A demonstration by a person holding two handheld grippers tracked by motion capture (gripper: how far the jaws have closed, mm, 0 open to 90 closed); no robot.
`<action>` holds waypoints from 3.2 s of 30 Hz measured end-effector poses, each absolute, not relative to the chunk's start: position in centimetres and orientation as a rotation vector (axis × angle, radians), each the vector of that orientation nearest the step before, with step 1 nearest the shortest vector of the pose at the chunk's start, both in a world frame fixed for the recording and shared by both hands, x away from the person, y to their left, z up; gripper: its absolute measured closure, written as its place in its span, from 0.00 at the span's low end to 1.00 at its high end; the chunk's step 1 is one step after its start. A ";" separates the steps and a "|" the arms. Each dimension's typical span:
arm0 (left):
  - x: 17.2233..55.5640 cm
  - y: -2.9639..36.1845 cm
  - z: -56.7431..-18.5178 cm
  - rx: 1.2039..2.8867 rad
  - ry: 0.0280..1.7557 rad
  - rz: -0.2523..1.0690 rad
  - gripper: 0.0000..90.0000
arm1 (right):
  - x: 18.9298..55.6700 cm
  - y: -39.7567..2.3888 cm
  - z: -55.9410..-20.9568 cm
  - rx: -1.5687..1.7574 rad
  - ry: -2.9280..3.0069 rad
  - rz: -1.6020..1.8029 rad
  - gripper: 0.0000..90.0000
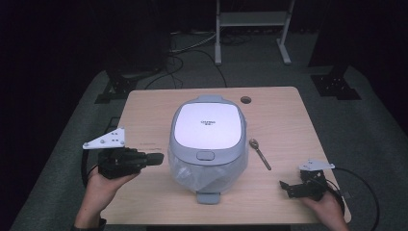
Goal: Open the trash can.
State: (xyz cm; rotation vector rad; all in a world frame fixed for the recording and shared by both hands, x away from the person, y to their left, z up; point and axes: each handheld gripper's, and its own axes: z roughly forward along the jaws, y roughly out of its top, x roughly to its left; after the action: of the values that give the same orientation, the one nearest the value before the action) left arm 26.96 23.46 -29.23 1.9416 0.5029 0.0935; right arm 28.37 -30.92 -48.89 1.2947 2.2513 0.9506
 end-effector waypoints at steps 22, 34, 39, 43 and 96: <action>26.7 20.6 -26.0 1.890 0.370 0.074 0.98 | 28.4 -30.9 -48.9 1.295 2.251 0.951 0.00; 27.0 18.4 -25.4 1.889 0.317 0.059 0.98 | 28.4 -30.9 -48.9 1.295 2.251 0.951 0.00; 27.2 17.3 -25.4 1.897 0.294 0.045 0.98 | 28.4 -30.9 -48.9 1.294 2.251 0.951 0.00; 27.3 16.5 -25.6 1.903 0.285 0.033 0.98 | 28.4 -30.9 -48.9 1.294 2.251 0.951 0.00; 27.4 14.1 -26.0 1.961 0.281 0.065 0.92 | 28.3 -30.9 -48.9 1.296 2.252 0.951 0.00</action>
State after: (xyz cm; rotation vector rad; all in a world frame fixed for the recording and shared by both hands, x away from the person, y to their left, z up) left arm 27.35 14.09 -25.95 1.9613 0.2813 0.0648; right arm 28.33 -30.91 -48.89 1.2956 2.2524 0.9513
